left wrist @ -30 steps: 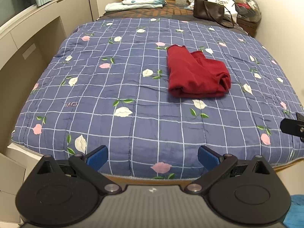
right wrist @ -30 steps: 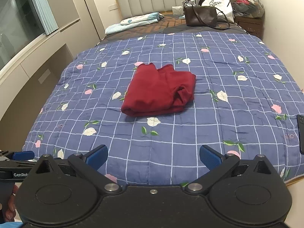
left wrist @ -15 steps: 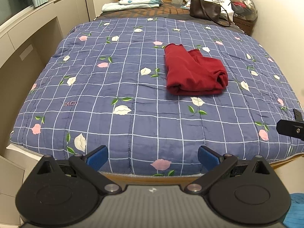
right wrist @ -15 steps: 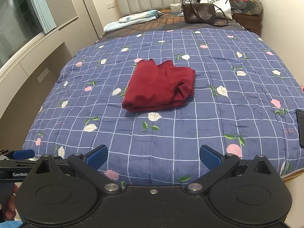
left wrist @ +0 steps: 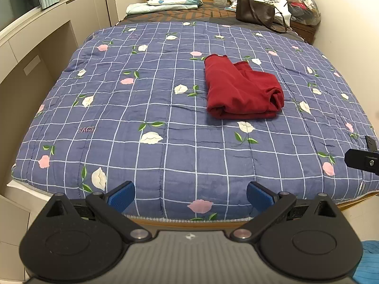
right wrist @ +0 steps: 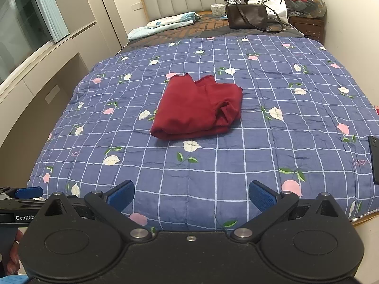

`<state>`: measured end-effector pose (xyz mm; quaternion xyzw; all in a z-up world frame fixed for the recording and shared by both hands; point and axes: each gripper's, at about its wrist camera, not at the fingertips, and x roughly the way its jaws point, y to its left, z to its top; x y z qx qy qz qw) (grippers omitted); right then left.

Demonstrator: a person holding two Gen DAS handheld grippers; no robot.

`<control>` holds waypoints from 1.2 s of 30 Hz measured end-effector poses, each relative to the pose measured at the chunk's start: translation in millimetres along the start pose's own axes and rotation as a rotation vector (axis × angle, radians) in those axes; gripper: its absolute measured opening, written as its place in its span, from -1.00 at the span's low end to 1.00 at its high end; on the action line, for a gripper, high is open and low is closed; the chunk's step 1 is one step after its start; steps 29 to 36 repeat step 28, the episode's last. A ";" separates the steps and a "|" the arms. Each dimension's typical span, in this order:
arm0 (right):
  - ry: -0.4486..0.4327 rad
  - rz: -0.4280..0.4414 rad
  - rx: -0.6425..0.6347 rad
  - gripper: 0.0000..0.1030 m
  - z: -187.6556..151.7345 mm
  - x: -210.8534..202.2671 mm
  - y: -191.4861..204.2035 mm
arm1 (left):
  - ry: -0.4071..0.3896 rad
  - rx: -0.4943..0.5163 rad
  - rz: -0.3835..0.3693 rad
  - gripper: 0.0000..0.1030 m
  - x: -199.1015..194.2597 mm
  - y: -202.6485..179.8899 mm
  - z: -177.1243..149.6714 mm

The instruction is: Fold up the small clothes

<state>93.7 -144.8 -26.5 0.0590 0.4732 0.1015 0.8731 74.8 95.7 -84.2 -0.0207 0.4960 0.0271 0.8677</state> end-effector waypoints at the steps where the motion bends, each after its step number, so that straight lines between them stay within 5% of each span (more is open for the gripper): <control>1: 0.000 0.000 0.000 0.99 0.2 0.0 0.0 | 0.000 0.000 0.000 0.99 0.3 -0.3 0.3; 36: 0.008 -0.012 0.009 0.99 5.0 7.3 -1.5 | 0.020 -0.003 -0.023 0.99 6.6 0.5 12.0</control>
